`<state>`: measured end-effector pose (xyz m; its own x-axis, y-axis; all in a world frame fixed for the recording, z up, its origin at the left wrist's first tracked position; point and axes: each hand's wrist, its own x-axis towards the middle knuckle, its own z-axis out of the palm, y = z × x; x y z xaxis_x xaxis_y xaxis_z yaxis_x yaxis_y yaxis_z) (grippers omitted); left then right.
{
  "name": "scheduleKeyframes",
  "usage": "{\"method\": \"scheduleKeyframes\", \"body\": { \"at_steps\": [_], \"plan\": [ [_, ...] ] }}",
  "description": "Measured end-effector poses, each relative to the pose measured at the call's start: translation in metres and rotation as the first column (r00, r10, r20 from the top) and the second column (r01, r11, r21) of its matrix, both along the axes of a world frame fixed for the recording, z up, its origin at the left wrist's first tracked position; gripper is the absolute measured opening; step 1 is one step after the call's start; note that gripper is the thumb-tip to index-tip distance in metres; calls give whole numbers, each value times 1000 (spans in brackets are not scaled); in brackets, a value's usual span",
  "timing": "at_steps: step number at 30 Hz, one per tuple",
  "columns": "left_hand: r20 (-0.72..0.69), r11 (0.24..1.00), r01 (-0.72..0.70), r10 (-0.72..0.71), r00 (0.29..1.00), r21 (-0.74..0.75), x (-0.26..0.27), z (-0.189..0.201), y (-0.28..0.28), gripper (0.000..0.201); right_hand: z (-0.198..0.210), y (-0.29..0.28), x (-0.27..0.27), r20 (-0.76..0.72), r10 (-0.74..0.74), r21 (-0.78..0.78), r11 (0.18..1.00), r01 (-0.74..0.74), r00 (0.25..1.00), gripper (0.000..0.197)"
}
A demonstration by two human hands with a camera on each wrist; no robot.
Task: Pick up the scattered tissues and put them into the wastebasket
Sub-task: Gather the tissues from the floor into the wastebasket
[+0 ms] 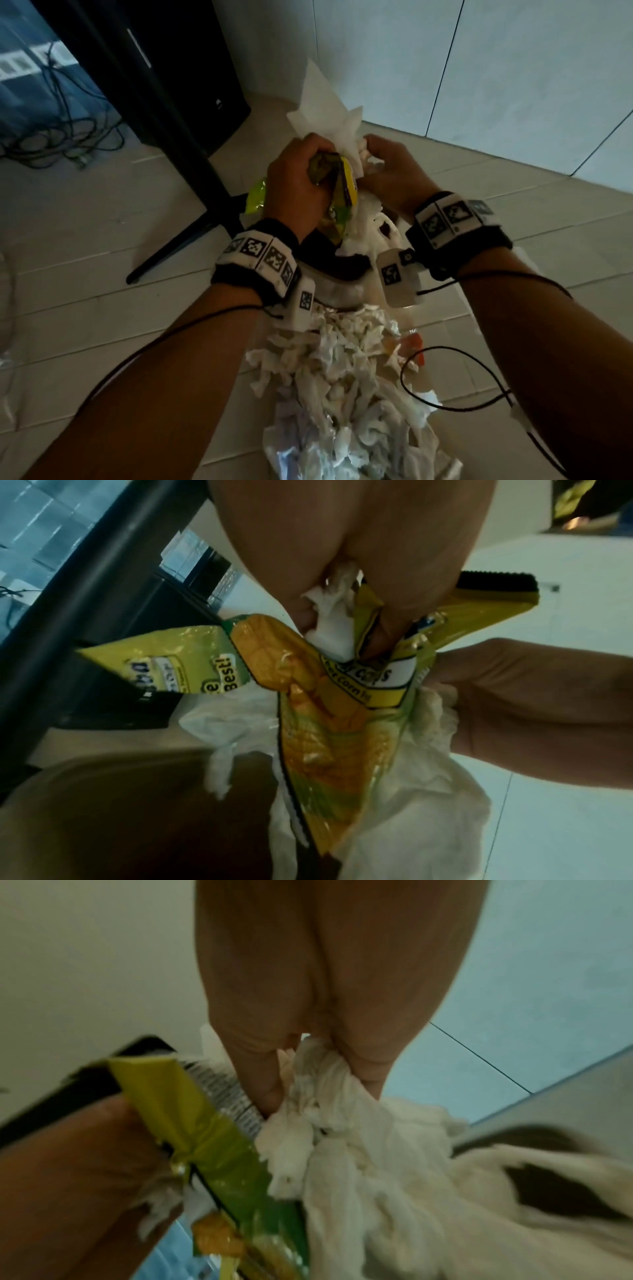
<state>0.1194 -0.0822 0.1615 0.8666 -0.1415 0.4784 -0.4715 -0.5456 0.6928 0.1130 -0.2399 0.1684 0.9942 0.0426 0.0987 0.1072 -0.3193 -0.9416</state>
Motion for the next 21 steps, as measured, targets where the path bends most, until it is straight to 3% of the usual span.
{"method": "scheduleKeyframes", "body": {
  "at_steps": [3,5,8,10,12,14,16,17,18,19,21],
  "plan": [
    [-83,994,-36,44,996,104,6,-32,-1,22,-33,6,9,-62,-11,-133,991,3,998,18],
    [-168,973,-13,52,984,229,5,-52,-1,24,-49,5,12,-182,2,-320,946,-61,983,32],
    [-294,889,60,86,952,455,6,-79,1,29,-53,5,10,-372,79,-569,767,-295,925,39],
    [-415,812,171,94,905,558,9,-92,1,35,-49,5,8,-411,66,-621,709,-333,909,48],
    [-576,728,335,99,812,598,11,-98,-1,40,-42,5,7,-371,30,-632,724,-276,928,49],
    [-660,593,481,115,742,645,14,-94,-3,44,-35,1,3,-261,11,-642,745,-182,965,43],
    [-672,490,538,143,727,686,17,-80,-4,54,-31,-10,-6,-113,-42,-588,808,-33,993,35],
    [-647,482,521,133,751,704,16,-70,-3,54,-32,-17,-10,-52,-93,-514,856,54,994,31],
    [-604,532,471,100,790,704,11,-58,-2,49,-37,-26,-14,-18,-156,-433,892,133,988,30],
    [-550,643,390,59,833,660,5,-48,1,42,-45,-36,-17,-8,-222,-363,909,204,975,30],
    [-418,895,200,-17,908,399,-20,-34,9,35,-66,-54,-26,-27,-343,-279,905,322,939,31]
  ]
}}
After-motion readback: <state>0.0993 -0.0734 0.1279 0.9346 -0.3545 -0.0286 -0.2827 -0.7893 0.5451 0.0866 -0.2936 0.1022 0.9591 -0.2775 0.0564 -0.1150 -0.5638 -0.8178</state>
